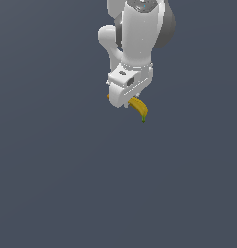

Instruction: Pick up the object and move it to a goal position.

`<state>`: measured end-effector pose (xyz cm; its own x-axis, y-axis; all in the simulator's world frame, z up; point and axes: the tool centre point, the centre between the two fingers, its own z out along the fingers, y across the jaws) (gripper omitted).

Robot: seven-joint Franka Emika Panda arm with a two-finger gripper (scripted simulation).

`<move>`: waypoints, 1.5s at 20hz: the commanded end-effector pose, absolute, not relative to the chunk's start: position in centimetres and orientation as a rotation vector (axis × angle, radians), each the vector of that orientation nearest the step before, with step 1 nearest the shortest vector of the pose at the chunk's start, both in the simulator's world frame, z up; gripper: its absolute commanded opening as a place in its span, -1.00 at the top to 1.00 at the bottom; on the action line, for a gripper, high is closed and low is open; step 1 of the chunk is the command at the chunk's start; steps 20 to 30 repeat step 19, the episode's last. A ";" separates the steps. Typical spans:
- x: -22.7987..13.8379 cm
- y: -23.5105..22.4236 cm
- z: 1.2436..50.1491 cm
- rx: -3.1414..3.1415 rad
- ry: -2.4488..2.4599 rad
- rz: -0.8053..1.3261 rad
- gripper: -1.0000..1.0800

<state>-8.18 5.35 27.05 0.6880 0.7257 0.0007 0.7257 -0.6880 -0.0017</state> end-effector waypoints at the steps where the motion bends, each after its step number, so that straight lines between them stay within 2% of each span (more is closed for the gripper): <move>1: -8.5 4.9 29.6 -2.884 -1.240 -0.002 1.00; 13: -9.3 3.4 37.2 -2.887 -1.237 -0.001 1.00; 30: -9.3 3.2 38.1 -2.888 -1.236 0.000 1.00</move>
